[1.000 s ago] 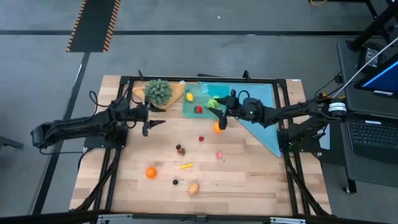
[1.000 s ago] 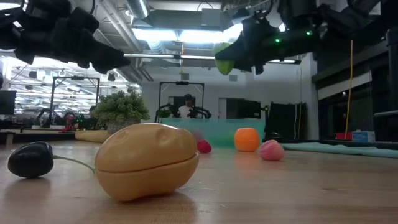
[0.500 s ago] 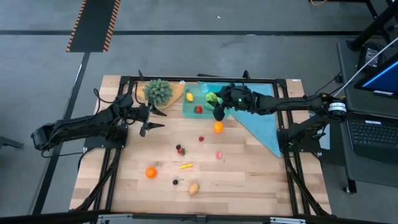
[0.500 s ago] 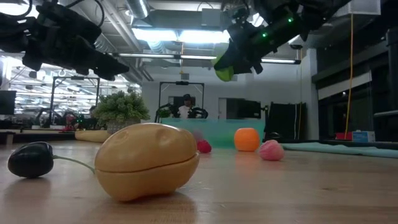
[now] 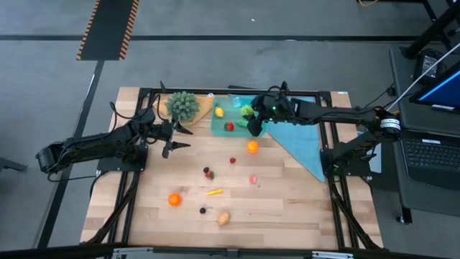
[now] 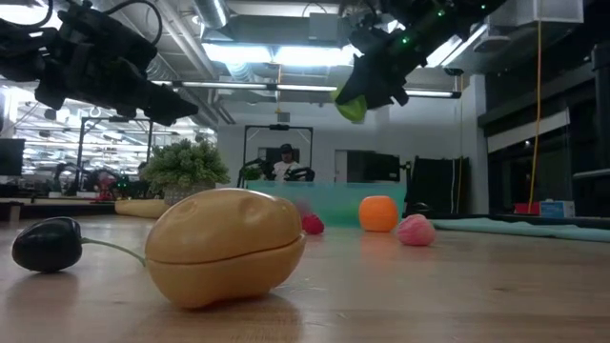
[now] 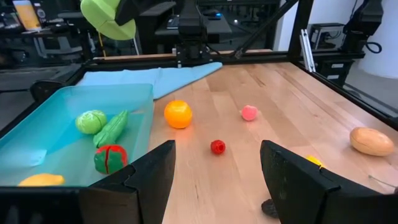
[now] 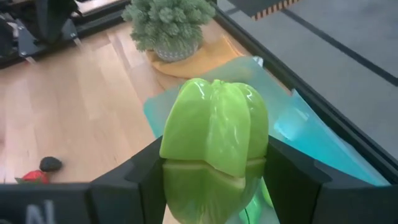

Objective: Pick and placing Produce into tupperware
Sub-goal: Put the star fruit into the blue bin, then put the pumpkin into the blue bin

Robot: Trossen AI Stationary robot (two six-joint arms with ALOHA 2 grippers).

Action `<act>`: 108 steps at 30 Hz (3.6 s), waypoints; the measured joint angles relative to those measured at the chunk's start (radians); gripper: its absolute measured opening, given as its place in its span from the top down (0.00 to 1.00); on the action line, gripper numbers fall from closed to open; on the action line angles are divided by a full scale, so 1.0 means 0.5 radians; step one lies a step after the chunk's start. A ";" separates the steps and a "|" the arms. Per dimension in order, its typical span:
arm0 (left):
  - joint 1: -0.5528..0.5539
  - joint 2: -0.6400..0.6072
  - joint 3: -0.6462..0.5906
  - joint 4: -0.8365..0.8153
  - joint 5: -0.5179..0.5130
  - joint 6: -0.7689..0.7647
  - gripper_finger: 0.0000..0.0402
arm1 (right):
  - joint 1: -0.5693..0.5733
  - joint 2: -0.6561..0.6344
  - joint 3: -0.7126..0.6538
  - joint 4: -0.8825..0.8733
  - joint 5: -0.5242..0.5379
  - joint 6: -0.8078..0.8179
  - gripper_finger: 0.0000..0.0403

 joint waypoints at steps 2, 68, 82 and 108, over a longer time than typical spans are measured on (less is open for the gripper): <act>0.000 0.000 0.000 0.000 0.000 0.000 0.43 | -0.010 0.000 0.014 -0.045 0.000 0.018 0.46; 0.000 0.008 0.000 -0.113 -0.026 0.088 0.43 | -0.315 1.145 0.790 -0.475 -0.327 -0.336 0.46; -0.001 0.008 0.000 -0.127 -0.025 0.098 0.43 | -0.314 1.192 0.746 -0.359 -0.278 -0.388 0.46; -0.001 0.007 0.000 -0.166 -0.024 0.099 0.43 | -0.315 1.244 0.840 -0.326 -0.278 -0.435 0.32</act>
